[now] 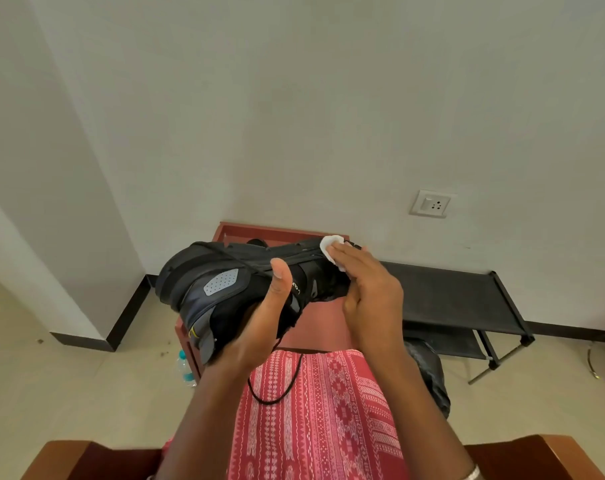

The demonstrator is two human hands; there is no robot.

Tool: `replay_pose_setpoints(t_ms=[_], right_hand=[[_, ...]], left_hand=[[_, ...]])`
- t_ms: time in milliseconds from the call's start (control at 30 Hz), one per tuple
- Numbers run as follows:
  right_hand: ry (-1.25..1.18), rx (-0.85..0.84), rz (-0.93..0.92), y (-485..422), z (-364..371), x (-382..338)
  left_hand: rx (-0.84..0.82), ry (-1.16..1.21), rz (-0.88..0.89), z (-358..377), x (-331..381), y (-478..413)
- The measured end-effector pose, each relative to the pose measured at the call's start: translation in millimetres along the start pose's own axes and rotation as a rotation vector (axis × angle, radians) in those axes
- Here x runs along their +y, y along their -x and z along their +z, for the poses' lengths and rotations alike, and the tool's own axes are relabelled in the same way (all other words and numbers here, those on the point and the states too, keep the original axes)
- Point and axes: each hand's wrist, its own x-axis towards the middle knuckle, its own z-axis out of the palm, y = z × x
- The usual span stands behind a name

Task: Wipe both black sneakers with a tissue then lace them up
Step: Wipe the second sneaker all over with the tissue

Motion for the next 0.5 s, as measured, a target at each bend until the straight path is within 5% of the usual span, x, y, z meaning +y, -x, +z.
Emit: replay_pose_setpoints(t_ms=[300, 500], right_hand=[[-0.251, -0.026, -0.169, 33.8, -6.2, -61.5], [0.012, 0.046, -0.081, 18.9, -1.4, -26.5]], left_hand=[[-0.203, 0.103, -0.100, -0.8, -3.6, 0.0], [-0.143, 0.039, -0.213, 3.3, 24.5, 15.7]])
